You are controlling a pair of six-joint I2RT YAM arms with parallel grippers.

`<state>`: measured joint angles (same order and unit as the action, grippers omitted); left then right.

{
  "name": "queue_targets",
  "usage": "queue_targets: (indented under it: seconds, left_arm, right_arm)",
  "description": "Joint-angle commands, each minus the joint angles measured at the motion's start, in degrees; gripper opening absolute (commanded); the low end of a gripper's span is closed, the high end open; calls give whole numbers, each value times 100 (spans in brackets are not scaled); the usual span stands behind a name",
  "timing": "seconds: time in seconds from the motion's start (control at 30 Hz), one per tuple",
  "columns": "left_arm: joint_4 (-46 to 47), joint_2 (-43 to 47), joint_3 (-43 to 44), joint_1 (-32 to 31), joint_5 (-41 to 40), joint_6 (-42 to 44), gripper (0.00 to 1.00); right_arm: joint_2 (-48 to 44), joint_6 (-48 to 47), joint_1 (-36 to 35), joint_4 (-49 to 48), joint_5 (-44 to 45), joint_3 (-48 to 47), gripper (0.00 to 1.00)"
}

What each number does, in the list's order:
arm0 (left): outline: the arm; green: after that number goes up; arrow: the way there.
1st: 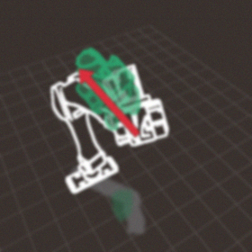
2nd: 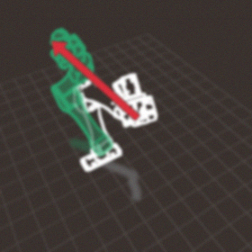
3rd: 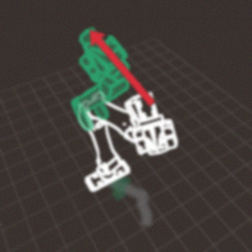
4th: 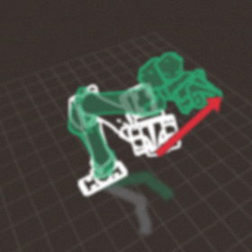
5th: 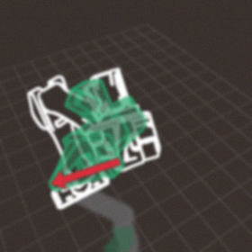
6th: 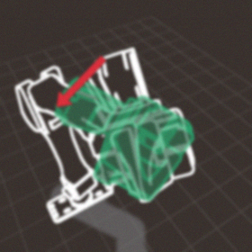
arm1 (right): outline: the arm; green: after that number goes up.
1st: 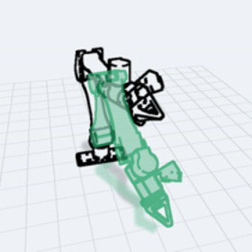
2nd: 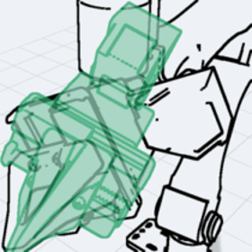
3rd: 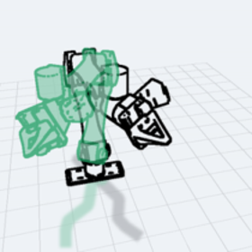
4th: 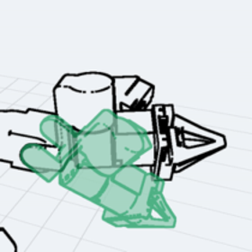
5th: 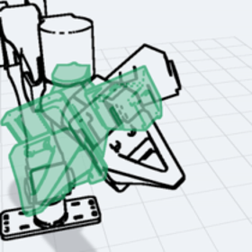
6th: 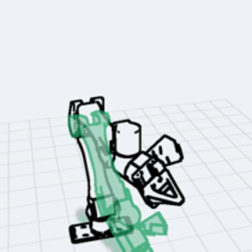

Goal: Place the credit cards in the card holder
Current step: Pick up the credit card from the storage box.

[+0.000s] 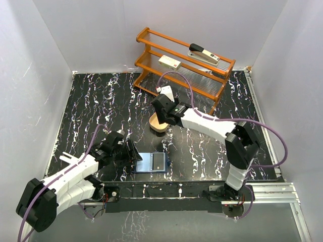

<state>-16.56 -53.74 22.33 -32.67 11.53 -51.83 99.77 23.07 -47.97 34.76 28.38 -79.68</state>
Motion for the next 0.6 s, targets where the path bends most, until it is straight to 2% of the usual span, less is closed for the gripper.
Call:
queue_targets:
  seconds: [0.0, 0.37, 0.57]
  left_arm:
    - [-238, -4, 66, 42, -135, 129, 61]
    - [-271, 181, 75, 39, -197, 160, 61]
    - [-255, 95, 61, 45, -117, 150, 61]
  right_arm:
    - [467, -637, 212, 70, 552, -636, 59]
    - [1921, -1448, 493, 274, 915, -2208, 62]
    - [2278, -1873, 561, 116, 1175, -2377, 62]
